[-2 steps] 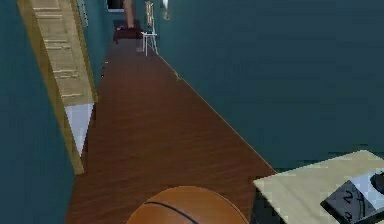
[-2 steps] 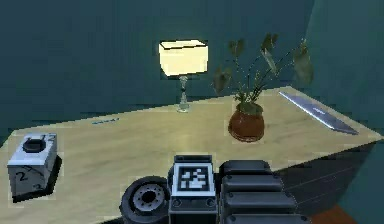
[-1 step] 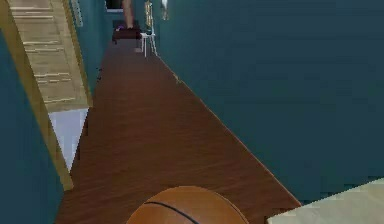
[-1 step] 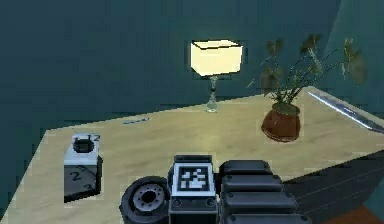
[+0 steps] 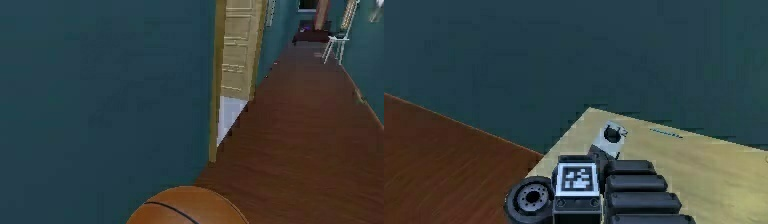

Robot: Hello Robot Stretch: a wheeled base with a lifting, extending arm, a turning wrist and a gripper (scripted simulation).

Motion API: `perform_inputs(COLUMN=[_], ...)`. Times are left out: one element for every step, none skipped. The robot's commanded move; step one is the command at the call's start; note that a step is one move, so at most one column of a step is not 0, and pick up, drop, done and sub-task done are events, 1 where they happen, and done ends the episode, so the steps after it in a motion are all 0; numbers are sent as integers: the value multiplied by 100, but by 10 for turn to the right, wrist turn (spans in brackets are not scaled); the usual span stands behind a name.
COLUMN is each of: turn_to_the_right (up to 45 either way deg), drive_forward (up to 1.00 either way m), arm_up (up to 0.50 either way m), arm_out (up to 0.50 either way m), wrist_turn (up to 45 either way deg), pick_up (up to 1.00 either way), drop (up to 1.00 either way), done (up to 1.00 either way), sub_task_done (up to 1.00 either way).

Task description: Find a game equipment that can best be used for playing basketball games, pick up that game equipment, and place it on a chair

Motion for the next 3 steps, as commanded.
perform_inputs(turn_to_the_right=[-450,-150,0], drive_forward=[0,0,5], arm_up=[0,0,0], arm_out=[0,0,0], wrist_turn=[0,0,0], pick_up=[0,0,0], drop=[0,0,0], done=[0,0,0], sub_task_done=[0,0,0])
